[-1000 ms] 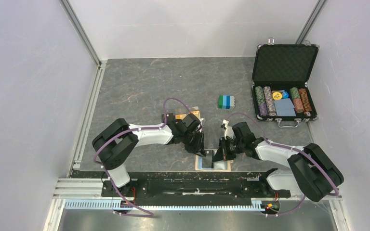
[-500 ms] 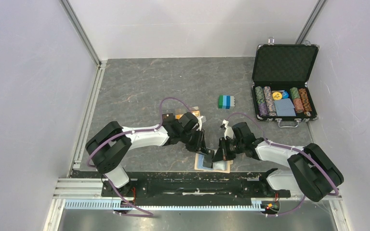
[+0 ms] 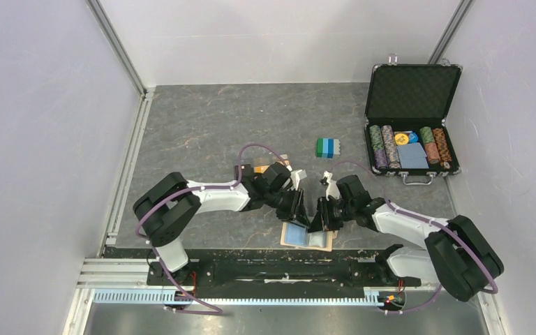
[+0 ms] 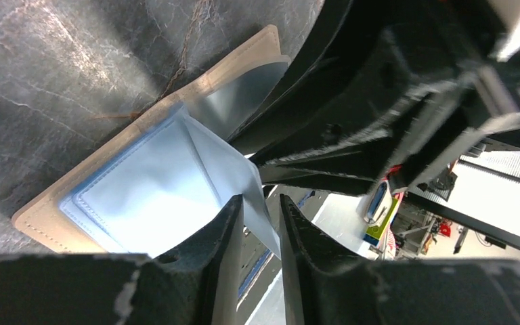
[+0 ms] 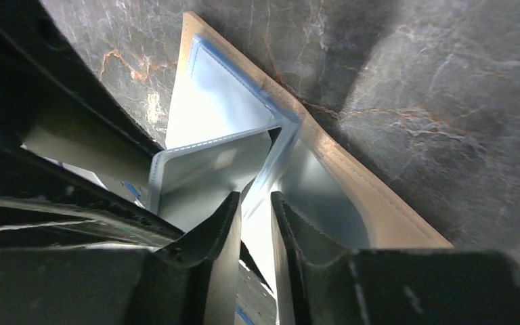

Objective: Put the credit cards into the card holder
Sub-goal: Turn over the card slot in the card holder.

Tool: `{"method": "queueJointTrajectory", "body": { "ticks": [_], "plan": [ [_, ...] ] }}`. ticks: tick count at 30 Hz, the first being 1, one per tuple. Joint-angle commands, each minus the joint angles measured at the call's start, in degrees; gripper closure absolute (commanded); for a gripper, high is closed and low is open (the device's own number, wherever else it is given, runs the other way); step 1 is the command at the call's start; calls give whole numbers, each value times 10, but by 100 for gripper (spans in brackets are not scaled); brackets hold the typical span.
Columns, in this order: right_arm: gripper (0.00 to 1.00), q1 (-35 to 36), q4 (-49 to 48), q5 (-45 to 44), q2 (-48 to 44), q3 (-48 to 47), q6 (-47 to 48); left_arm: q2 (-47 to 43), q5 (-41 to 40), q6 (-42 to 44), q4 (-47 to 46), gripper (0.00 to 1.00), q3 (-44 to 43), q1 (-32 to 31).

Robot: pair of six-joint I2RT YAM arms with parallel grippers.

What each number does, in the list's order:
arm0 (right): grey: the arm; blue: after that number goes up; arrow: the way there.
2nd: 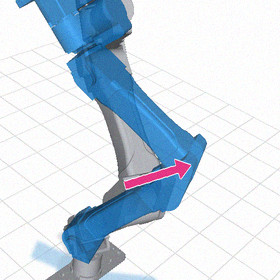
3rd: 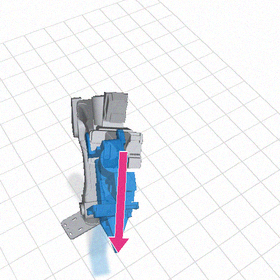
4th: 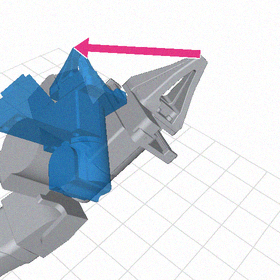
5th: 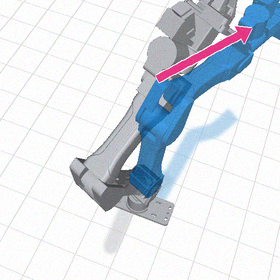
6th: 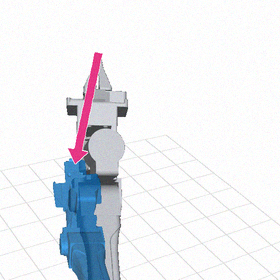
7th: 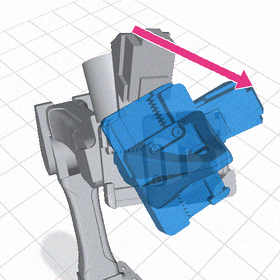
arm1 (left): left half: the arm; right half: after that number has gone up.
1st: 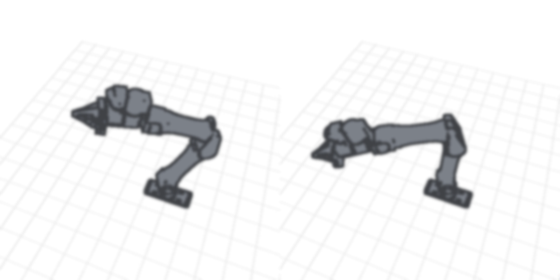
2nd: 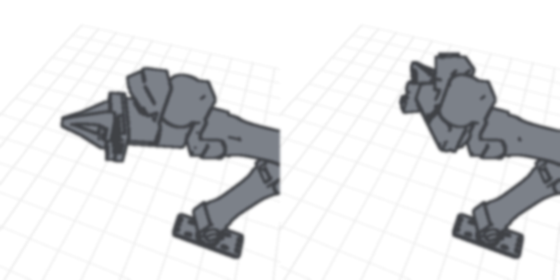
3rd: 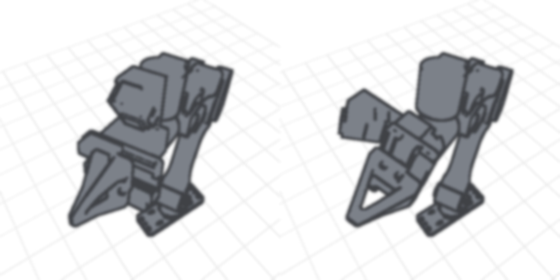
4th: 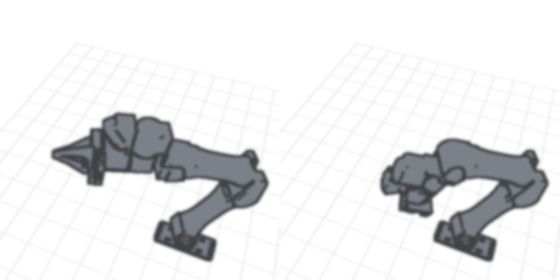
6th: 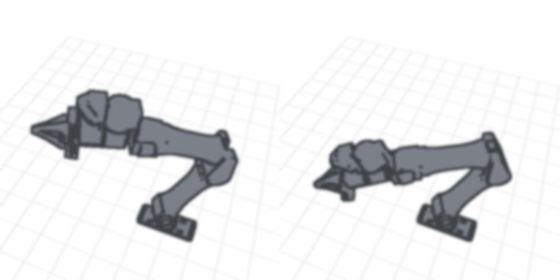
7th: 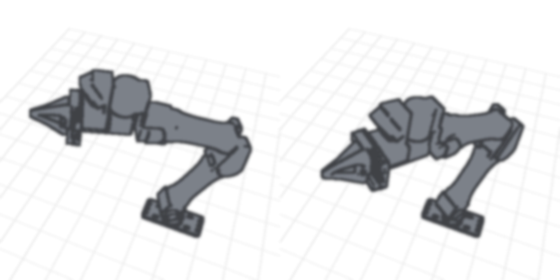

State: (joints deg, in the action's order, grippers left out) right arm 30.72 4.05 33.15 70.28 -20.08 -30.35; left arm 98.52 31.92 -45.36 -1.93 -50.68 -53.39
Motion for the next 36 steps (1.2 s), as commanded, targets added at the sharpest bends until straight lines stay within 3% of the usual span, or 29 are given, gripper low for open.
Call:
{"method": "queueJointTrajectory", "body": {
  "ticks": [1, 10, 17, 30, 36],
  "plan": [
    [73, 3, 89, -65, -35, -50, 34, 17, 36, -31, -38, 66, -24, -2],
    [56, -2, 215, -151, -92, -122, 81, 46, 79, -39, -53, 57, -61, -3],
    [53, -35, 218, -168, -154, -142, 72, 82, 114, -51, -69, 53, -85, -10],
    [36, -75, 235, -155, -148, -186, 98, 90, 143, -91, -154, 48, -105, -7],
    [32, -76, 223, -138, -117, -199, 112, 53, 138, -156, -282, 48, -35, 44]
  ]
}}
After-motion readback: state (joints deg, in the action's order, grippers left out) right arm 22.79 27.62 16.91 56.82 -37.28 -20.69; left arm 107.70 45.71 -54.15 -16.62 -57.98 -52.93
